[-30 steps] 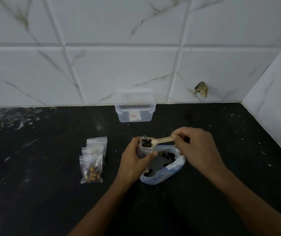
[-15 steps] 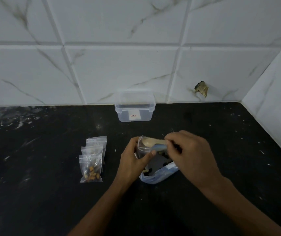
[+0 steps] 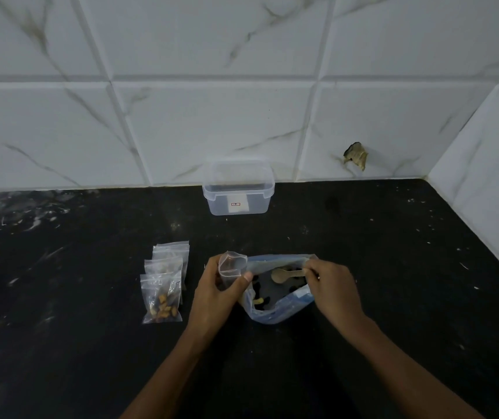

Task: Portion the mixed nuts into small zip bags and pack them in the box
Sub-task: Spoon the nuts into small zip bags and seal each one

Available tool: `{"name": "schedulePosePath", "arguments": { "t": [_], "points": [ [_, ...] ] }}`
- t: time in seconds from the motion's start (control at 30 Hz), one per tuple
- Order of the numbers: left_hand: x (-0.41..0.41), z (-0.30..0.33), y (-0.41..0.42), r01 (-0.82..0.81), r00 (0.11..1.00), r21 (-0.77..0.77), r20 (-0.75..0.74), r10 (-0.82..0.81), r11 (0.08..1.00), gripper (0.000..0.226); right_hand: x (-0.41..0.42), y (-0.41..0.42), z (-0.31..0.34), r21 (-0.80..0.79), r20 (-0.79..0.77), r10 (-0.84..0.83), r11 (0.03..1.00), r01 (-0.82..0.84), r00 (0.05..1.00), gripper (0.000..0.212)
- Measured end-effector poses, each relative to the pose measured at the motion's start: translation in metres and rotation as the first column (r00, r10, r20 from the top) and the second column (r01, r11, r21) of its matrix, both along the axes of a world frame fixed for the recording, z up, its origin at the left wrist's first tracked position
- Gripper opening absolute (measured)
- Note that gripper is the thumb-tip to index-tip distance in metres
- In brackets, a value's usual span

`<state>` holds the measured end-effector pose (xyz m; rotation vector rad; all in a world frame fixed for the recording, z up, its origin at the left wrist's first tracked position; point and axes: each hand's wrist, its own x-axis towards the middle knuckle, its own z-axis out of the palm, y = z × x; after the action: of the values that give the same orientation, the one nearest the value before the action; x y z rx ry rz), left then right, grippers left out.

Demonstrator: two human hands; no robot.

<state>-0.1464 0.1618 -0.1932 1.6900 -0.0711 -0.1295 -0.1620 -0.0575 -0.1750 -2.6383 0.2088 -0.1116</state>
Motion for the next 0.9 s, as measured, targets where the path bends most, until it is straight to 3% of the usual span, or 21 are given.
{"name": "schedulePosePath", "arguments": {
  "t": [0.17,0.4,0.67,0.9],
  "points": [
    [0.003,-0.005,-0.004,0.04,0.998,-0.056,-0.037,-0.042,0.998,0.043,0.002,0.014,-0.014,0.119,0.002,0.079,0.99,-0.079,0.997,0.018],
    [0.011,-0.007,-0.006,0.038,0.999,-0.051,-0.037,-0.04,0.998,0.039,0.007,0.018,-0.013,0.194,-0.066,0.072,0.979,-0.058,0.995,0.021],
    [0.014,-0.009,-0.006,0.043,0.998,-0.058,-0.05,-0.046,0.997,0.034,0.002,0.01,-0.009,0.055,-0.1,0.073,0.996,-0.068,0.992,0.02],
    [0.014,-0.01,-0.005,0.037,0.999,-0.033,-0.036,-0.038,0.999,0.037,0.006,0.019,-0.012,0.404,-0.283,-0.038,0.902,0.155,0.958,0.018]
  ]
}}
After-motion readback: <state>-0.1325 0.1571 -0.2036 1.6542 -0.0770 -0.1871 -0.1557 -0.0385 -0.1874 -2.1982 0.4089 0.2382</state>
